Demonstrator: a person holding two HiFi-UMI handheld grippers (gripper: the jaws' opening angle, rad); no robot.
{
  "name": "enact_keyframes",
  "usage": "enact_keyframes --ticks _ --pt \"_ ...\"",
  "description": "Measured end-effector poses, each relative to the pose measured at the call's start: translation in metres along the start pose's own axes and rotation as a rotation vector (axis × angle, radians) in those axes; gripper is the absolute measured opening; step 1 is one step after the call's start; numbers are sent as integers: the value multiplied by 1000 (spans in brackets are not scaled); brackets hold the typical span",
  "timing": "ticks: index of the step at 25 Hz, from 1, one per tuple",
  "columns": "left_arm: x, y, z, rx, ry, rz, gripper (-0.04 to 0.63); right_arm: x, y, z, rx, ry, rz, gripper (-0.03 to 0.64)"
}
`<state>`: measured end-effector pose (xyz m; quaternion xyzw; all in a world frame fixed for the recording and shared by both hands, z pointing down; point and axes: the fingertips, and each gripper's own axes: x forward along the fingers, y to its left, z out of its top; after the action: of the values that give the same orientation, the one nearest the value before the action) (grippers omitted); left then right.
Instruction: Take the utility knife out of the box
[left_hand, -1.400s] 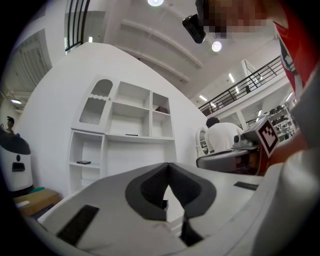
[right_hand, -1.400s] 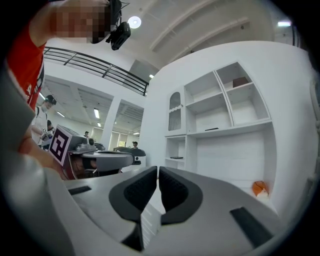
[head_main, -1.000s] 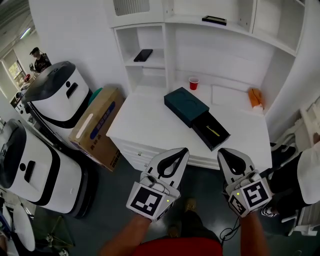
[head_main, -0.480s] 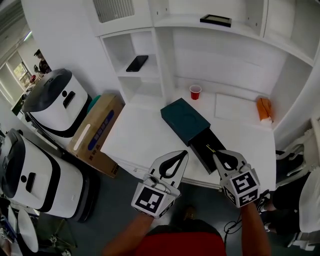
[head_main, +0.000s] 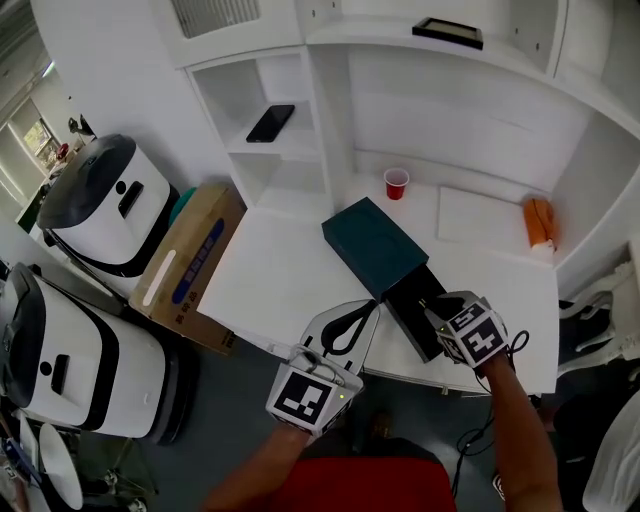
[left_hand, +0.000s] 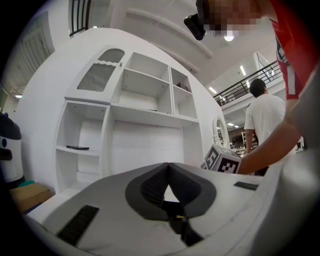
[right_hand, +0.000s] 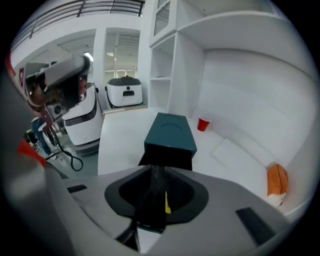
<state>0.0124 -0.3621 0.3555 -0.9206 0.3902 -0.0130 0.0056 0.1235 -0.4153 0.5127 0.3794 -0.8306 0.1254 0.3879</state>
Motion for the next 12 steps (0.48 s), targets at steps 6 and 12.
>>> enact_keyframes --ticks 6,12 --pt "4 19 -5 -17 -7 -23 18 45 -9 -36 -21 262 38 164" --pt "3 36 -10 -43 7 -19 18 70 -15 -51 2 391 47 164"
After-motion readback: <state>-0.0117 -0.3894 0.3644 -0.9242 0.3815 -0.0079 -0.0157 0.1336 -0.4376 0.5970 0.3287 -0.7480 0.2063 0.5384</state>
